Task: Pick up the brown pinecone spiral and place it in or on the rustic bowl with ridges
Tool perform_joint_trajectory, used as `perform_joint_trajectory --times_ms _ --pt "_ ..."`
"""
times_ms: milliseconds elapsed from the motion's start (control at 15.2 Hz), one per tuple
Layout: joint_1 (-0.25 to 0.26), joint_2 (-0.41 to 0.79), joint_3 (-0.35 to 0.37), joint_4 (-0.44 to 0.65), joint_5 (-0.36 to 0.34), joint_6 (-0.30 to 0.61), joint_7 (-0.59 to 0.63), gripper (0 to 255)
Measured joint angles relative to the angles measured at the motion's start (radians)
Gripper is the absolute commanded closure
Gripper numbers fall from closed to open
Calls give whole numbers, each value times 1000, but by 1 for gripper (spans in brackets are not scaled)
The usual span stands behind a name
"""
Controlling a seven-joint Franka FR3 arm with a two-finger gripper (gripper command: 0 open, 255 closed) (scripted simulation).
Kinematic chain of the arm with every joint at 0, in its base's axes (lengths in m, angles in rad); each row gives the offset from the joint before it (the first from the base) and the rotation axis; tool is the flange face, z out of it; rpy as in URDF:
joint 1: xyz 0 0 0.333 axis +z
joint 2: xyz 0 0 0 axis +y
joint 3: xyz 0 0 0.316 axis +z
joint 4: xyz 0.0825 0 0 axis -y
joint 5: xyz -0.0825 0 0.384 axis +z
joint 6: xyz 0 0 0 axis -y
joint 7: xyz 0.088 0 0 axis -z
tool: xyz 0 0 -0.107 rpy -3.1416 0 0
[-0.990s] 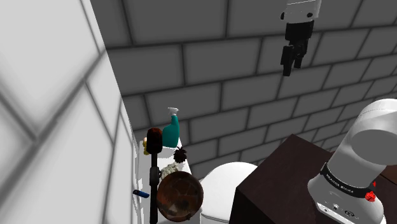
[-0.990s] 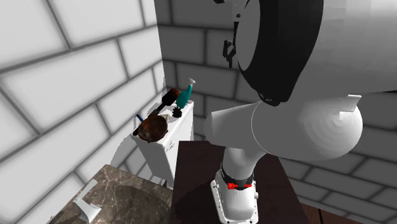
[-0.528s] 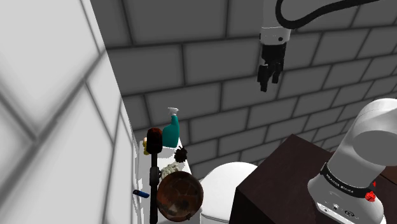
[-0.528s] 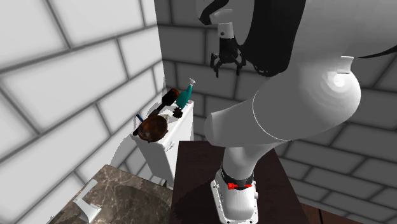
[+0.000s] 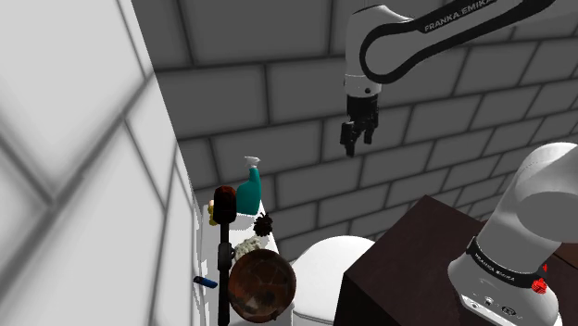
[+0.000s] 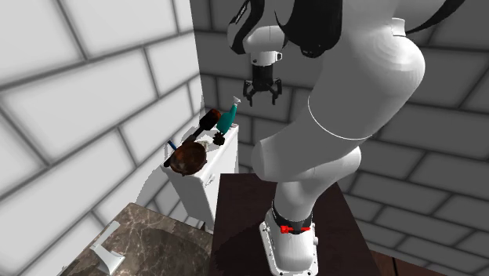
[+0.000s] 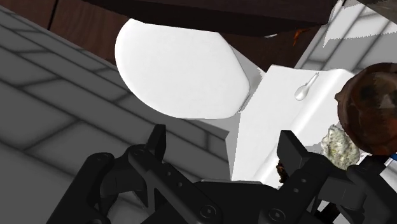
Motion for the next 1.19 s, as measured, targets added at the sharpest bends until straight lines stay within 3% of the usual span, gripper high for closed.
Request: perform_joint_trajectory --times_ms 528,1188 --pt "28 284 50 79 14 218 61 0" --pt "80 653 92 304 -24 378 161 0"
